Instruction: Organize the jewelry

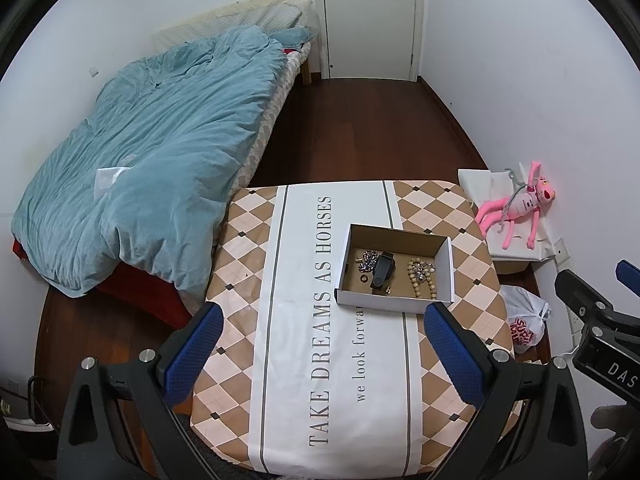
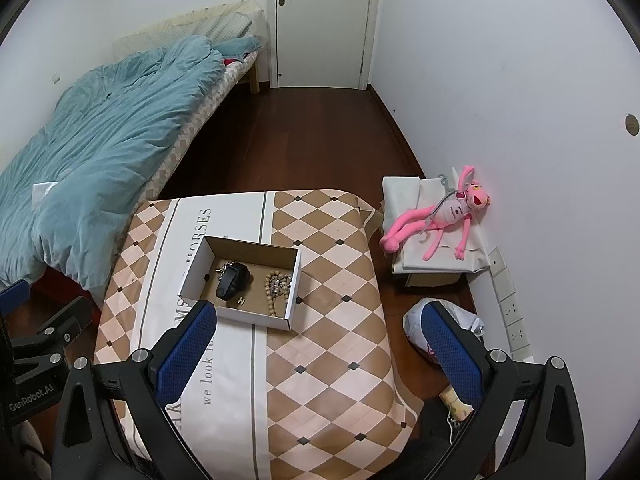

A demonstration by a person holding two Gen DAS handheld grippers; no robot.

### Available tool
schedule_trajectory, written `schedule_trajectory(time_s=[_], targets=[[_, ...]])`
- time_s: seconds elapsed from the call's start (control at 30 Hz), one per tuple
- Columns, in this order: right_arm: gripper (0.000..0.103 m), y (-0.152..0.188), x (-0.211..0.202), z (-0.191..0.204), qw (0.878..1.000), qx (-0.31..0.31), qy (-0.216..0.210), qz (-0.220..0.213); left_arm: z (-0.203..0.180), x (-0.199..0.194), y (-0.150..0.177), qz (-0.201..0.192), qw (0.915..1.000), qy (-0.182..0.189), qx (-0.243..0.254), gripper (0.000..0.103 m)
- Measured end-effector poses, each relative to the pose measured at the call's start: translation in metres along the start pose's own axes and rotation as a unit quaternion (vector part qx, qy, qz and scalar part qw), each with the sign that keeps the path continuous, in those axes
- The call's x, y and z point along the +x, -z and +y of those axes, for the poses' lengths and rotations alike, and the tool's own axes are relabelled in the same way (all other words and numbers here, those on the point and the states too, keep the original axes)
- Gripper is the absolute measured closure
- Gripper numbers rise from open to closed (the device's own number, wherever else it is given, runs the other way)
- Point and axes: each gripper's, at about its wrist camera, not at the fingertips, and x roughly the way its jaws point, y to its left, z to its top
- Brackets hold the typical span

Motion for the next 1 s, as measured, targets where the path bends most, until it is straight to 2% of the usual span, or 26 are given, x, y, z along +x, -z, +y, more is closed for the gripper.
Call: schedule_trajectory(time_s=[1.0], targets=[[0.0,0.0026,0.0066,0.0023,1.0,-0.003,-0.003,0.009,0.0072,0.0039,0.0018,-0.001,1.0,-0.005,0.004,0.0]])
